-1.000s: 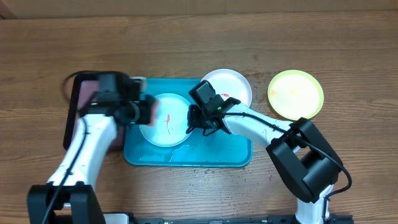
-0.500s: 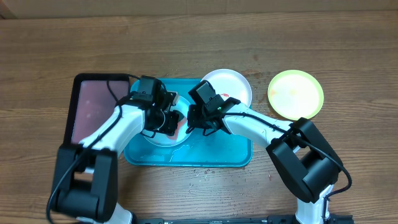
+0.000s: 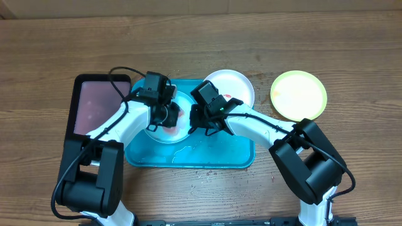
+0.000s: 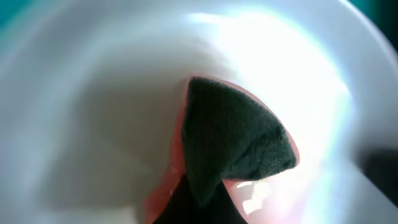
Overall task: Clean dirty plates on tray and stack at the side
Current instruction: 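Scrub the white plate with the sponge in the left gripper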
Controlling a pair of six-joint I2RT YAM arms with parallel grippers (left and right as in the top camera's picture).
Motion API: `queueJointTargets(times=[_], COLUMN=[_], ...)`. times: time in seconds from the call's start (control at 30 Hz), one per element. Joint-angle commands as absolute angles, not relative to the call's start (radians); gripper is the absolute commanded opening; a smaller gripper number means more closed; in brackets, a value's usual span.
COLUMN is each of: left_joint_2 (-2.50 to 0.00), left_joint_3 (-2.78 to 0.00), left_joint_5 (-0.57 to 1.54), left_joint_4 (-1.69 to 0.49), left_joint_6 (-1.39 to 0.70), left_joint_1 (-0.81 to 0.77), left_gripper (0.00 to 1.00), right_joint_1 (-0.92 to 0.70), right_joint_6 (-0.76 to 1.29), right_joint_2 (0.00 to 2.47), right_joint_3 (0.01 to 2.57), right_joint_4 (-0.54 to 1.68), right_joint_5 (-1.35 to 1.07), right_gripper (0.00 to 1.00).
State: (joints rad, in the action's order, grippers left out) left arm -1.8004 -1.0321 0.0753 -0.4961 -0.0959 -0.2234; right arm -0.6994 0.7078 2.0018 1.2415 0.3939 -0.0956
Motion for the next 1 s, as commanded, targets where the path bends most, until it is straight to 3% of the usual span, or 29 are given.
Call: queueJointTargets(times=[0.0,0.1,0.43,0.77,0.97], left_joint_2=[-1.824,-1.821,-1.654,-1.744,-1.810], left_joint_3=[-1.055,-1.078,-1.152,-1.055,-1.048], left_joint_5=[-0.103,-0.090,0.249,0.232,0.098], left_joint_4=[-0.491,-0.521,-0.659,-0.622,-0.600], left_joint_6=[-0.120,-0.120,-0.098,-0.097,-0.097], left_joint_1=[-0.187,-0.186,-0.186,-0.191,-0.189], left_gripper=[0.04,0.04,0.04,0.04,0.04], right_joint_1=[-0.704,-0.704,-0.704,-0.704,-0.704], right_joint_6=[0.700,0.700,0.700,0.700,0.700], right_joint_2=[1.965,1.965,1.965,1.965,1.965], right_joint_3=[1.251,1.251,1.251,1.251,1.251], right_joint_4=[0.403,0.403,0.399,0.399,0.399], right_joint_5=[-0.113,-0.113,-0.113,-0.113,-0.113], right_gripper=[0.04,0.04,0.04,0.04,0.04])
